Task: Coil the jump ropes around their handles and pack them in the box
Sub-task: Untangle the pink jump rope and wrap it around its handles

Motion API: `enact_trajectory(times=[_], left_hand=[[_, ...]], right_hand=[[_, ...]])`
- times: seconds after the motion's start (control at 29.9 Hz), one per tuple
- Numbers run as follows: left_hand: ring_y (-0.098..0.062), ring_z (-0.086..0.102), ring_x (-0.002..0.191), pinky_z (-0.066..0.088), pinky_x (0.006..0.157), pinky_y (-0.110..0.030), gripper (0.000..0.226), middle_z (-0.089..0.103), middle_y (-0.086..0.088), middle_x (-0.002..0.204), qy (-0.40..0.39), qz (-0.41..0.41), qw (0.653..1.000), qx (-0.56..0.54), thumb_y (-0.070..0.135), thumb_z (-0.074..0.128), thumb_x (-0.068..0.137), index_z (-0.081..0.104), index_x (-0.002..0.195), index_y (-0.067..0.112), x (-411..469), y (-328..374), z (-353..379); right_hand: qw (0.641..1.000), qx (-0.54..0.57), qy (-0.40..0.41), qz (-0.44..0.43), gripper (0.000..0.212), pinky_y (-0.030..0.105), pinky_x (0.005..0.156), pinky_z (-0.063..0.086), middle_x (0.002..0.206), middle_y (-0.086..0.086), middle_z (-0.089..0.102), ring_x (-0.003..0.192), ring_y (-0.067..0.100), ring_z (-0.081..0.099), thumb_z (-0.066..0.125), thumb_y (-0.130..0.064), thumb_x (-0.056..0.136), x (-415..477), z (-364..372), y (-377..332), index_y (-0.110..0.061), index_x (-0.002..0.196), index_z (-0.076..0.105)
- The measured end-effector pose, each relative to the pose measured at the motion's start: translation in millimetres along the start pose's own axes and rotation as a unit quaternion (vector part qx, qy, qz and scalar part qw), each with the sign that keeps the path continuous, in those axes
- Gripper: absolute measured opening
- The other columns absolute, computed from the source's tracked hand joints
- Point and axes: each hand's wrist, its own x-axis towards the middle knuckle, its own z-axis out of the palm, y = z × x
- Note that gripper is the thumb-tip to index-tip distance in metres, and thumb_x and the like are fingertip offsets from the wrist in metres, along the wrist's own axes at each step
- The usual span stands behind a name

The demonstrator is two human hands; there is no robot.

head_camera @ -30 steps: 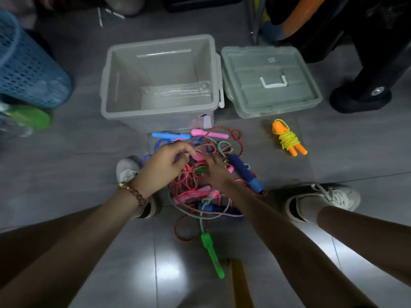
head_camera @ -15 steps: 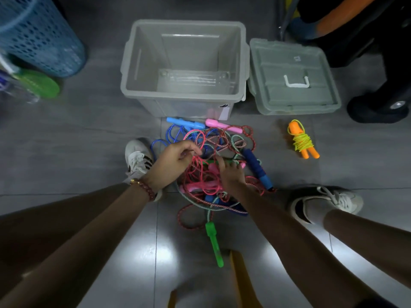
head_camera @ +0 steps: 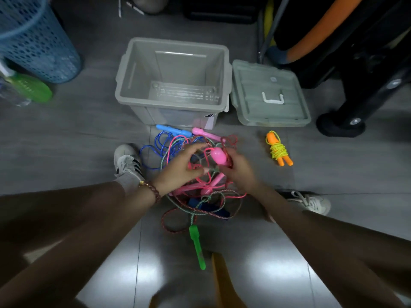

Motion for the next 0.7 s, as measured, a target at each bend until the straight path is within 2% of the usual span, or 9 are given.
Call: enact_trajectory(times=[0.07,0.13,0.23,0.3,0.37,0.43,0.53,0.6,0.7], left_hand=[[-0.011,0.049,0.114,0.039,0.101,-0.022,0.058,0.048,-0.001,0.127,-0.005,-0.007,0.999,-0.048,0.011,0.072,0.079,0.041,0.126,0.025,4.7,20.4,19.7],[-0.014,0.056,0.103,0.046,0.093,-0.029,0.044,0.056,0.002,0.11,0.013,-0.021,0.996,-0.089,0.004,0.069,0.081,0.046,0.114,0.022,8.7,37.9,33.6],[-0.017,0.063,0.083,0.052,0.079,-0.038,0.024,0.064,0.002,0.091,0.051,0.005,0.998,0.02,0.017,0.068,0.083,0.052,0.101,0.016,9.3,50.8,37.5],[-0.011,0.058,0.067,0.049,0.065,-0.034,0.017,0.06,0.003,0.079,0.08,0.018,0.996,0.039,0.02,0.066,0.085,0.052,0.094,0.017,6.1,62.5,26.5],[0.002,0.052,0.061,0.042,0.061,-0.025,0.015,0.057,0.009,0.074,0.111,0.04,0.993,-0.02,0.012,0.064,0.087,0.052,0.09,0.02,-0.3,85.3,7.8],[0.007,0.054,0.06,0.042,0.06,-0.016,0.016,0.064,0.012,0.068,0.103,0.063,0.989,-0.083,0.005,0.058,0.09,0.055,0.095,0.021,-8.4,112.7,-13.2],[0.005,0.05,0.048,0.036,0.049,-0.009,0.011,0.061,0.008,0.059,0.091,0.088,0.987,-0.098,0.005,0.051,0.093,0.056,0.1,0.012,-20.1,153.6,-36.6],[0.002,0.038,0.039,0.029,0.042,-0.012,0.01,0.052,0.002,0.06,0.116,0.076,0.984,-0.11,0.013,0.049,0.095,0.055,0.089,0.017,-24.7,177.9,-49.1],[0.001,0.032,0.04,0.025,0.042,-0.015,0.014,0.044,0.001,0.06,0.155,0.096,0.979,-0.093,0.023,0.055,0.092,0.054,0.078,0.023,-28.1,203.2,-67.0]], right_hand=[[0.998,-0.027,-0.012,-0.056,0.046,0.012,0.075,0.04,0.105,0.008,0.062,0.093,0.01,0.054,0.069,0.007,0.076,-7.1,-14.2,-14.2,0.005,0.12,0.056],[0.996,-0.053,-0.007,-0.073,0.044,0.024,0.077,0.043,0.105,0.017,0.065,0.092,0.017,0.055,0.072,0.003,0.075,-15.0,-27.4,-23.0,0.005,0.117,0.058],[0.995,-0.09,-0.015,-0.037,0.034,0.031,0.072,0.043,0.09,0.011,0.063,0.082,0.018,0.055,0.074,-0.01,0.079,-25.6,-52.0,-21.7,0.004,0.107,0.061],[0.994,-0.106,-0.012,-0.011,0.029,0.037,0.076,0.044,0.087,0.012,0.064,0.079,0.022,0.058,0.07,-0.017,0.082,-32.1,-70.3,-24.5,0.005,0.1,0.061],[0.977,-0.209,-0.047,-0.006,0.046,0.03,0.086,0.04,0.109,0.014,0.064,0.099,0.028,0.06,0.06,-0.03,0.084,-41.4,-86.5,-32.9,0.001,0.118,0.058],[0.939,-0.334,-0.08,0.014,0.051,0.032,0.094,0.035,0.125,0.015,0.054,0.116,0.03,0.053,0.057,-0.027,0.089,-54.0,-100.8,-46.9,-0.002,0.132,0.045],[0.979,-0.205,-0.022,0.001,0.068,0.03,0.087,0.042,0.122,0.009,0.052,0.104,0.022,0.055,0.069,-0.024,0.084,-71.1,-109.0,-80.3,-0.009,0.139,0.031],[0.99,-0.113,0.059,-0.053,0.084,0.026,0.082,0.041,0.118,0.001,0.045,0.094,0.014,0.05,0.076,-0.02,0.078,-82.5,-111.0,-111.0,-0.01,0.143,0.022],[0.98,-0.109,0.146,-0.086,0.097,0.024,0.085,0.038,0.13,0.002,0.041,0.111,0.016,0.047,0.081,-0.02,0.07,-106.2,-122.8,-150.9,-0.016,0.144,0.018]])
